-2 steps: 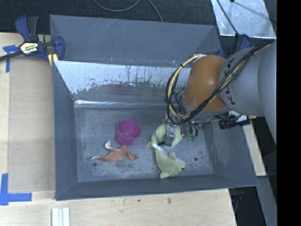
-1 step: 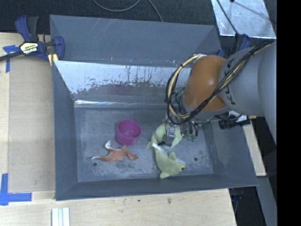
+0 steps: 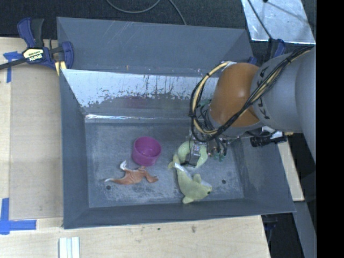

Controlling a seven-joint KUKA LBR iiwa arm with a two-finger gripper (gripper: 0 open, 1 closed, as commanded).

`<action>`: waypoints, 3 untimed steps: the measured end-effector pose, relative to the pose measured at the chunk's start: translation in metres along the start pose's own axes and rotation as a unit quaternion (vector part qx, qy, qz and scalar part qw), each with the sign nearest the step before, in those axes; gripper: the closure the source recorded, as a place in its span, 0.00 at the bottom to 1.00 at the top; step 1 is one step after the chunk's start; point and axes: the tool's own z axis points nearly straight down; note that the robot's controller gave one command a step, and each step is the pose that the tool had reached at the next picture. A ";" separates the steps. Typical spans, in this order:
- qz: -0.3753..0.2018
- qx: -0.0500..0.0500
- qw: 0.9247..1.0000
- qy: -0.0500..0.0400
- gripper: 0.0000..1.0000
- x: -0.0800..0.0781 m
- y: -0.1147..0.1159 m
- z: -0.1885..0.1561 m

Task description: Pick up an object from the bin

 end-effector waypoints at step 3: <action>-0.001 0.000 1.000 0.001 1.00 0.001 0.000 -0.027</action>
Offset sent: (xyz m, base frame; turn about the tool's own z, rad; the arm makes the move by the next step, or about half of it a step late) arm -0.0001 -0.0001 0.0486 0.0000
